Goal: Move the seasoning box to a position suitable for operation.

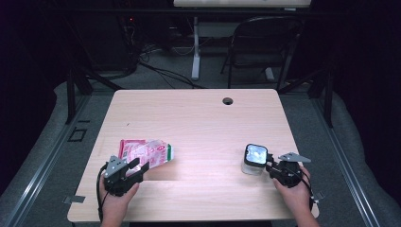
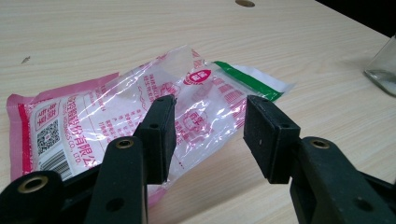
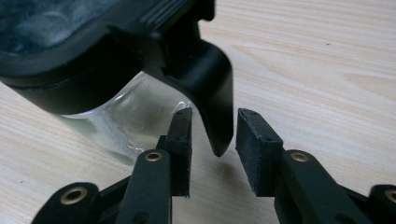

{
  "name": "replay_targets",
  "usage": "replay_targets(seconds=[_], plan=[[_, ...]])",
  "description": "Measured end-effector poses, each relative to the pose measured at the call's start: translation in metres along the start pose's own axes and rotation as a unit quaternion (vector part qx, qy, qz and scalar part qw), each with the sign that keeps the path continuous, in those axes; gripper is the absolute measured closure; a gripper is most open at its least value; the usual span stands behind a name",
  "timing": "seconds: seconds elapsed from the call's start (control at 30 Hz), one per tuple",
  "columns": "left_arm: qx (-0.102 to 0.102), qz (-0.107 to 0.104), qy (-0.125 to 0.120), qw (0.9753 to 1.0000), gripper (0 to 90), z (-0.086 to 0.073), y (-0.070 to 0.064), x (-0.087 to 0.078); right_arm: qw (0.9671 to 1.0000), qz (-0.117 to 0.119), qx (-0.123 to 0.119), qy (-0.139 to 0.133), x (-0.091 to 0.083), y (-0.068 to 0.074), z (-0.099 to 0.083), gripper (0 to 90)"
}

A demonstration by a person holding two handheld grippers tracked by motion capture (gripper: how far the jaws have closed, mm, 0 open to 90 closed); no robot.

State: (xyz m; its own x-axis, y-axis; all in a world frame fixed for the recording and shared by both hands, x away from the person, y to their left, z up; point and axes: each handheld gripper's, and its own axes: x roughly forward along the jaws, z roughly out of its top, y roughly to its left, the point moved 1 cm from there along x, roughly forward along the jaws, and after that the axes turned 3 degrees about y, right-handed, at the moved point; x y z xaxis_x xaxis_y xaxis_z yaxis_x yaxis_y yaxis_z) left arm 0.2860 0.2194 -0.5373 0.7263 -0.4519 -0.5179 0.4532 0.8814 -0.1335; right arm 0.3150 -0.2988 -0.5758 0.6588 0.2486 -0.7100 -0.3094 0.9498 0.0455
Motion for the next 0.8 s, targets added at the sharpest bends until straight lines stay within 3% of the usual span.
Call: replay_targets(seconds=[0.13,0.33,0.8], plan=[[-0.003,0.001,0.001,1.0,53.9,0.0,-0.0004,0.0012,1.0,-0.005,-0.008,0.003,0.0017,0.0025,0.0,68.7],[0.006,-0.002,0.001,1.0,54.1,0.0006,-0.0022,0.0016,1.0,-0.006,-0.001,0.002,0.001,-0.0007,-0.0002,75.9],[0.006,0.001,-0.002,1.0,54.2,0.0009,-0.0031,0.0004,0.9999,0.004,-0.011,0.009,-0.0006,0.0016,0.0001,76.4]])
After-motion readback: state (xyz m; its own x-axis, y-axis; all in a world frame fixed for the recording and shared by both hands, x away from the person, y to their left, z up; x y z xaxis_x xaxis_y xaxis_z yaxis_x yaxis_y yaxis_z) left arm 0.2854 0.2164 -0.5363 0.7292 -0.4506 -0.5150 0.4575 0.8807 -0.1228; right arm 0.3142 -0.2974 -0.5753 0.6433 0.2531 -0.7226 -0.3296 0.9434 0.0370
